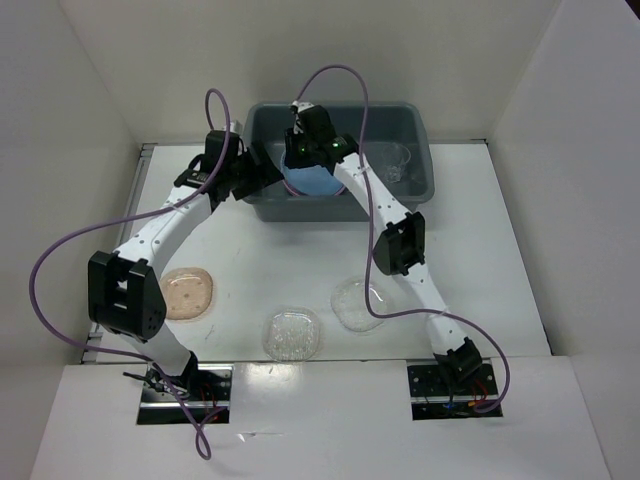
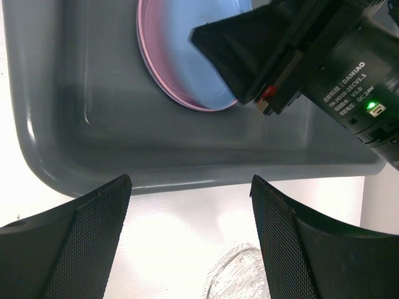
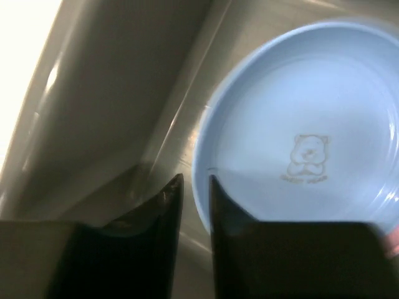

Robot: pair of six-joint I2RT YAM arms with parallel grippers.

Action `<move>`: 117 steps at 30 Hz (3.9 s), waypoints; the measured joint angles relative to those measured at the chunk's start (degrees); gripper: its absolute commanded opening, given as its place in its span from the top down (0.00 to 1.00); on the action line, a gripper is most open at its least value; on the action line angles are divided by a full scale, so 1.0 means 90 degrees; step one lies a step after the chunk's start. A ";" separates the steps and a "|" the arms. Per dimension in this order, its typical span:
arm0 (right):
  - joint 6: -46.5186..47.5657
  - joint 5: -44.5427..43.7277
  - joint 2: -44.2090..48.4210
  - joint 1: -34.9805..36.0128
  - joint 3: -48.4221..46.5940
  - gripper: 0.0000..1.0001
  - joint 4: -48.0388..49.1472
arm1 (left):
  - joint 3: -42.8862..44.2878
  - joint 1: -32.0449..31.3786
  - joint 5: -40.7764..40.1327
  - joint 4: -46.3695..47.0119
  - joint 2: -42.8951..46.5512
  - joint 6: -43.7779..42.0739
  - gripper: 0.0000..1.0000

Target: Place the mixed dishes into the plastic bin

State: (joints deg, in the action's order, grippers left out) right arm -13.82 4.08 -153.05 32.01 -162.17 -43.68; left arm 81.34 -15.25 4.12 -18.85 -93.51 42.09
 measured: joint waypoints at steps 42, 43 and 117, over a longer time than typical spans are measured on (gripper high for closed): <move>-0.2069 -0.0211 0.7735 0.1433 1.0622 0.45 -0.0056 | -0.1783 -0.1943 -0.0665 -0.1787 0.1659 -0.1214 0.19; -0.2142 -0.0192 0.7737 0.1469 1.0686 0.45 -0.0056 | -0.1858 -0.2098 -0.0624 -0.1787 0.1632 -0.1231 0.19; -0.3441 -0.2657 1.2616 0.1122 0.9600 0.28 -0.0019 | 0.4138 -0.0391 -0.0177 -0.0012 -0.2144 -0.0347 1.00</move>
State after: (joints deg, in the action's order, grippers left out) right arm -44.80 -19.84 -39.51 42.11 -75.77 -43.86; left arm 118.58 -18.76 2.52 -18.96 -112.81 38.96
